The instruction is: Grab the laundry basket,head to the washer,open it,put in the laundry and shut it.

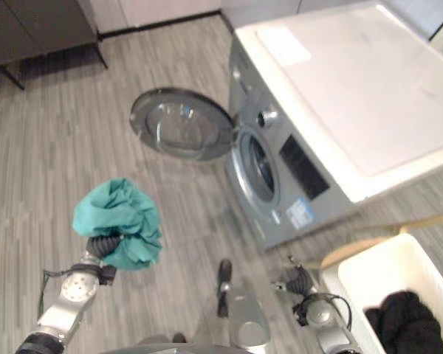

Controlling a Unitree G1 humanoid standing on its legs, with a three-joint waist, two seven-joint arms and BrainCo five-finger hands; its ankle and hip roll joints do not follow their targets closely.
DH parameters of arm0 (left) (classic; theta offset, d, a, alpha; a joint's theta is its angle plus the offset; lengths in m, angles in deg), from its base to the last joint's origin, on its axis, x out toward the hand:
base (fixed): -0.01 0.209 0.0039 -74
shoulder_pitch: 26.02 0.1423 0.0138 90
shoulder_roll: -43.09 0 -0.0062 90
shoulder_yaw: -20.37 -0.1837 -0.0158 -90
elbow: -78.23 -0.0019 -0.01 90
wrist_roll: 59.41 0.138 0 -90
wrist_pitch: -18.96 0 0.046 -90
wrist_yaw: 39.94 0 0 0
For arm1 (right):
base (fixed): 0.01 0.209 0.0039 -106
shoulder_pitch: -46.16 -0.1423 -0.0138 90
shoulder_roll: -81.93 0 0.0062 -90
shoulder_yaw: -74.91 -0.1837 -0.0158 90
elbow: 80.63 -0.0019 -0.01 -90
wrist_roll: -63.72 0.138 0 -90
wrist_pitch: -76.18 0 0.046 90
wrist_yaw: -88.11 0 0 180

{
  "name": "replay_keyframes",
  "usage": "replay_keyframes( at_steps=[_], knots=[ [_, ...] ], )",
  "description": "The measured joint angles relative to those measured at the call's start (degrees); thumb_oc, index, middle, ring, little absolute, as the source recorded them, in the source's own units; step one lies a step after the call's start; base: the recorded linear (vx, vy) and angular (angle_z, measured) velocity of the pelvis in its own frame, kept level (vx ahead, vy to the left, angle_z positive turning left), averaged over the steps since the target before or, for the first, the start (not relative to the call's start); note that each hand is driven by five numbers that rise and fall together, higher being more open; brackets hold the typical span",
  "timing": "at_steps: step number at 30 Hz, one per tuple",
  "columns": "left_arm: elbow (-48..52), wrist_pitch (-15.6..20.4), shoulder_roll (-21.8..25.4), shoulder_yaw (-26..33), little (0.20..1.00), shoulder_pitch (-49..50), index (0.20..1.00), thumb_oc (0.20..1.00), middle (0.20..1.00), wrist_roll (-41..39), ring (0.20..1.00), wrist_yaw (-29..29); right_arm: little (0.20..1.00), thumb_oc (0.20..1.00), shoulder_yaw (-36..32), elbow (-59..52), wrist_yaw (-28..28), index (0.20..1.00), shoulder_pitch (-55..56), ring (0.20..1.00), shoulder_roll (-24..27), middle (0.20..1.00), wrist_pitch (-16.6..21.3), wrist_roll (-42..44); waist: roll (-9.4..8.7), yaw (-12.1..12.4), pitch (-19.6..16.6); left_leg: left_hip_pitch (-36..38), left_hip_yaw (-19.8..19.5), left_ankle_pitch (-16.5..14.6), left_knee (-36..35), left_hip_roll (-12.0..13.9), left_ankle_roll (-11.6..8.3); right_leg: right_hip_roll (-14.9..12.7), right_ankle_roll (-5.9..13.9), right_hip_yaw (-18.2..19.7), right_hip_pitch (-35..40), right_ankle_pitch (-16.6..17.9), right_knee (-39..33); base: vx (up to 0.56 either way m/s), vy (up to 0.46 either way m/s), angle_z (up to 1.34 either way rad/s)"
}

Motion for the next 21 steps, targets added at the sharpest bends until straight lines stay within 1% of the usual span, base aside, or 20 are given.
replay_keyframes(
  at_steps=[1, 2, 3, 4, 5, 7, 8, 9, 10, 11, 12, 13, 14, 15, 16, 17, 18, 19, 20, 21],
  knots=[
    [0.1, 0.0, 0.1, 0.0, 0.2, 0.0, 0.2, 0.2, 0.2, 0.0, 0.2, 0.0, 1.0, 1.0, -0.1, -0.2, 0.3, 1.0, -0.8, 1.0, 0.3, 1.0, 0.0, 0.1, 0.1, 0.1, -0.1, -2.0, -0.7, -0.6, 2.8, 0.4, -0.52, 0.6, -0.84, 0.9, 0.7, -0.6, -0.2, 0.26, -0.056, -0.4],
    [0.2, 0.0, 0.3, 0.0, 0.2, -0.6, 0.2, 0.2, 0.2, 0.0, 0.2, -0.1, 1.0, 1.0, -0.1, -0.2, 0.8, 1.0, -1.9, 1.0, 0.2, 1.0, -0.3, 0.6, -0.76, 0.1, -0.2, -5.0, -1.1, -2.6, 5.7, -0.6, -0.04, 1.1, -1.63, 2.7, 1.5, -1.4, -1.6, 0.27, 0.005, -0.49],
    [0.7, 0.0, 0.3, 0.2, 0.2, -1.7, 0.2, 0.2, 0.2, 0.0, 0.2, -0.2, 1.0, 1.0, -0.1, -0.1, 0.9, 1.0, -2.9, 1.0, 0.2, 1.0, -0.9, 1.1, -2.9, 1.4, 0.3, -7.6, -0.7, -4.8, 4.5, -2.5, 0.5, 1.0, -1.65, 4.9, 2.8, -0.2, -3.6, 0.27, 0.04, -0.74],
    [1.5, 0.0, 0.5, 0.2, 0.2, -2.1, 0.2, 0.2, 0.2, 0.0, 0.2, -0.2, 1.0, 1.0, -0.1, -0.2, 0.9, 1.0, -3.2, 1.0, 0.1, 1.0, -0.7, 1.2, -4.23, 2.0, 0.7, -9.6, -0.5, -5.0, 1.9, -3.6, 0.73, 1.2, -1.42, 6.9, 4.5, 0.0, -5.0, 0.26, 0.056, -0.94],
    [1.7, 0.0, 0.4, 0.1, 0.2, -1.6, 0.2, 0.2, 0.2, 0.0, 0.2, -0.4, 1.0, 1.0, 0.0, -0.1, 0.9, 1.0, -2.6, 1.0, 0.2, 1.0, -0.6, 1.3, -4.49, 2.1, 0.5, -11.7, -0.8, -4.7, -0.4, -3.7, 0.66, 1.8, -1.03, 7.4, 6.7, -0.3, -5.5, 0.39, 0.112, -0.85],
    [2.1, 0.0, 0.5, 0.1, 0.2, -1.6, 0.2, 0.2, 0.2, 0.0, 0.2, -0.4, 1.0, 1.0, 0.1, -0.3, 1.1, 1.0, -1.6, 1.0, 0.2, 1.0, -0.4, 1.4, -5.11, 2.1, 0.5, -15.4, -2.6, -2.9, -4.8, -4.5, 0.35, 2.4, 0.54, 9.8, 10.1, -1.3, -7.2, 0.37, 0.132, -0.91],
    [2.5, 0.3, 0.4, 0.6, 0.2, -1.4, 0.2, 0.2, 0.2, 0.0, 0.2, -0.2, 1.0, 1.0, 0.2, 0.0, 1.2, 1.0, -1.4, 1.0, 0.2, 1.0, -0.4, 1.4, -5.6, 4.5, 0.4, -16.2, -8.3, 0.3, -12.6, -5.8, 0.16, 3.3, 0.6, 13.9, 10.9, -1.0, -8.2, 0.32, 0.145, -1.27],
    [2.6, 0.3, 0.4, 0.8, 0.2, -1.0, 0.2, 0.2, 0.2, 0.0, 0.2, -0.2, 1.0, 1.0, 0.1, 0.0, 1.3, 1.0, -1.6, 1.0, 0.2, 1.0, -0.3, 1.4, -5.28, 4.8, 0.5, -17.0, -9.9, 1.7, -14.7, -5.7, 0.14, 4.0, 0.86, 15.3, 11.5, -1.3, -8.4, 0.32, 0.148, -1.33],
    [2.0, 0.2, 0.3, 0.6, 0.2, -1.1, 0.2, 0.2, 0.2, 0.0, 0.2, -0.2, 1.0, 1.0, 0.0, 0.3, 1.9, 1.0, -1.7, 1.0, 0.3, 1.0, -0.3, 1.4, -4.15, 4.0, 0.4, -19.3, -13.7, 4.7, -16.4, -5.8, -0.13, 5.0, 1.27, 18.0, 13.2, -1.8, -10.0, 0.28, 0.175, -1.3],
    [1.9, 0.3, 0.3, 0.7, 0.2, -0.8, 0.2, 0.2, 0.2, 0.0, 0.2, -0.1, 1.0, 1.0, 0.3, 0.6, 1.9, 1.0, -1.9, 1.0, 0.2, 1.0, -0.4, 1.4, -4.16, 6.2, 0.6, -19.3, -17.4, 7.3, -18.4, -5.1, 0.11, 5.9, 0.48, 20.7, 13.2, -1.2, -8.8, 0.32, 0.218, -1.38],
    [1.9, 0.2, 0.4, 0.6, 0.2, -0.4, 0.2, 0.2, 0.2, 0.0, 0.2, -0.1, 1.0, 1.0, 0.4, 1.1, 1.9, 1.0, -1.9, 1.0, 0.2, 1.0, -0.1, 1.4, -3.66, 5.8, 0.6, -20.0, -19.9, 8.8, -18.6, -5.5, 0.36, 6.6, 1.27, 23.8, 14.2, -1.9, -8.7, 0.42, 0.309, -1.69],
    [1.8, 0.2, 0.4, 0.5, 0.2, -0.3, 0.2, 0.2, 0.2, 0.0, 0.2, -0.1, 1.0, 1.0, 0.4, 1.9, 1.9, 1.0, -2.1, 1.0, 0.2, 1.0, -0.1, 1.4, -3.42, 5.8, 0.5, -19.4, -21.7, 9.6, -19.3, -5.2, 0.93, 7.1, 2.02, 25.8, 14.7, -3.1, -8.2, 0.3, 0.267, -1.02],
    [1.5, 0.2, 0.3, 0.5, 0.2, 0.0, 0.2, 0.2, 0.2, 0.0, 0.2, -0.1, 1.0, 1.0, 0.2, 2.2, 1.9, 1.0, -2.1, 1.0, 0.2, 1.0, -0.1, 1.4, -2.91, 5.9, 0.5, -19.3, -21.4, 10.0, -19.0, -5.3, 1.42, 7.2, 1.89, 26.3, 15.4, -3.1, -8.2, 0.24, 0.269, -0.94],
    [1.5, 0.1, 0.2, 0.2, 0.2, 0.1, 0.2, 0.2, 0.2, 0.0, 0.2, -0.3, 1.0, 1.0, -0.3, 2.3, 1.9, 1.0, -1.7, 1.0, 0.3, 1.0, -0.1, 1.4, -2.29, 4.6, 0.3, -17.7, -20.4, 11.0, -19.3, -5.2, 2.49, 7.4, 2.28, 28.4, 16.2, -4.1, -7.8, 0.2, 0.254, -0.95],
    [1.9, 0.1, 0.3, 0.2, 0.2, 1.3, 0.2, 0.2, 0.2, 0.0, 0.2, -0.3, 1.0, 1.0, -0.2, 2.6, 1.8, 1.0, -1.5, 1.0, 0.6, 1.0, -0.1, 1.4, -1.11, 5.2, 0.0, -15.0, -19.3, 11.4, -21.2, -4.0, 3.18, 8.2, 2.48, 29.6, 15.8, -6.2, -5.8, 0.13, 0.18, -1.16],
    [2.1, 0.1, 0.6, 0.2, 0.2, 1.1, 0.2, 0.2, 0.2, 0.0, 0.2, -0.4, 1.0, 1.0, -0.3, 3.4, 1.9, 1.0, -1.3, 1.0, 0.3, 1.0, -0.1, 1.4, -1.07, 4.6, 0.1, -13.0, -16.3, 14.4, -23.7, -3.7, 2.16, 8.0, 3.07, 30.0, 13.9, -9.5, -1.1, 0.12, 0.177, -0.95],
    [2.2, 0.0, 0.6, 0.2, 0.2, 1.1, 0.2, 0.2, 0.2, 0.0, 0.2, -0.4, 1.0, 1.0, -0.2, 3.7, 1.8, 1.0, -1.1, 1.0, 0.3, 1.0, -0.1, 1.4, -1.25, 4.3, -0.1, -12.8, -15.2, 14.5, -24.4, -3.9, 2.75, 7.2, 4.01, 29.3, 13.0, -11.1, 1.0, 0.11, 0.169, -0.67],
    [2.3, 0.0, 0.7, 0.2, 0.2, 1.0, 0.2, 0.2, 0.2, 0.0, 0.2, -0.4, 1.0, 1.0, -0.1, 3.9, 1.8, 1.0, -0.9, 1.0, 0.0, 1.0, -0.2, 1.4, -1.79, 4.4, 0.0, -12.3, -14.0, 15.2, -24.9, -4.9, 2.91, 5.6, 4.95, 27.9, 11.8, -12.6, 2.6, 0.12, 0.283, -0.65],
    [2.2, -0.1, 1.0, 0.3, 0.2, 0.1, 0.2, 0.2, 0.2, 0.0, 0.2, -0.4, 1.0, 1.0, 0.0, 4.5, 1.7, 1.0, -0.4, 1.0, -0.4, 1.0, -0.2, 1.4, -2.32, 4.2, 0.0, -11.1, -10.5, 14.0, -25.2, -5.9, 4.53, 3.4, 6.23, 27.1, 10.3, -13.4, 5.0, 0.06, 0.249, -1.18],
    [2.1, -0.2, 1.7, 0.7, 0.2, 0.6, 0.2, 0.2, 0.2, 0.0, 0.2, -0.2, 1.0, 1.0, 0.2, 4.6, 1.7, 1.0, -1.1, 1.0, -1.1, 1.0, -0.3, 1.4, -2.6, 4.6, 0.2, -9.4, -6.4, 13.5, -25.5, -6.3, 5.51, 2.0, 8.11, 25.3, 8.8, -13.8, 7.4, 0.02, 0.18, -1.33]
  ],
)
